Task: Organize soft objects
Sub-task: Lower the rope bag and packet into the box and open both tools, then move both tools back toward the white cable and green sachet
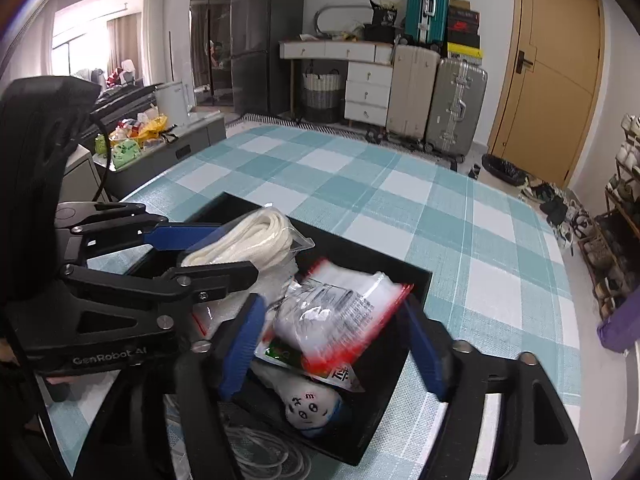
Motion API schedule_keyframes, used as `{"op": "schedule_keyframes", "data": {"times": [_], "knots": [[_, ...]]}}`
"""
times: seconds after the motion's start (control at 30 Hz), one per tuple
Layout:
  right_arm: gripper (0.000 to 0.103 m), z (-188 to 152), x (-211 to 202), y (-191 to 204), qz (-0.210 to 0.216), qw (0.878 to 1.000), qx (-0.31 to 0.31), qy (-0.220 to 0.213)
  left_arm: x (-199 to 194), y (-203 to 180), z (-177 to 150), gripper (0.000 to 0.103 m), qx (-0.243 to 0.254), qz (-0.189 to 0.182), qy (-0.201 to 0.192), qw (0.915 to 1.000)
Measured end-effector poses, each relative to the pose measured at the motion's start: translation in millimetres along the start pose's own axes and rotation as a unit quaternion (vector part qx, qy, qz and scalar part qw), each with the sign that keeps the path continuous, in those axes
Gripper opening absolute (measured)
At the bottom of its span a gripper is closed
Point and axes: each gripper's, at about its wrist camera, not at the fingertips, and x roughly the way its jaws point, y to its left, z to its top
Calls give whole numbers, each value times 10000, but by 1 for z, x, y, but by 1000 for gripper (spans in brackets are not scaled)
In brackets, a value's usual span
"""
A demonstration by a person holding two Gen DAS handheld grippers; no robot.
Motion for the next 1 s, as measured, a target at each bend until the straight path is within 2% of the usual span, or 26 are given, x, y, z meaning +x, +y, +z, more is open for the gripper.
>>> {"op": "schedule_keyframes", "data": {"times": [0.03,0.1,0.13,0.2,0.3,0.37,0.5,0.63,1.0], "knots": [[90,-1,-4,-1,-79,9999,-5,-85,-2,0,0,56,4,-35,-12,10000],[91,-3,-11,-5,-68,9998,84,-174,-6,0,-1,72,-20,-49,-54,10000],[92,-6,-17,-9,15,9996,218,-193,-9,-1,-1,76,-26,-78,-91,9999],[94,-9,-24,-13,-79,9994,267,-212,-16,-3,-2,87,-39,-126,-157,9998],[102,-19,-39,-21,-9,9981,561,-252,-25,-6,-5,98,-42,-31,-222,9997],[102,-24,-48,-23,32,9971,708,-284,-34,-8,-8,102,-28,60,-301,9995],[102,-37,-64,-21,59,9958,870,-263,-50,-10,-16,103,-38,-16,-367,9993],[102,-50,-73,-8,45,9970,749,-164,-63,-12,-26,103,-48,-27,-432,9991],[102,-84,-69,25,144,9977,553,354,-78,-16,-52,103,-38,119,-449,9989]]}}
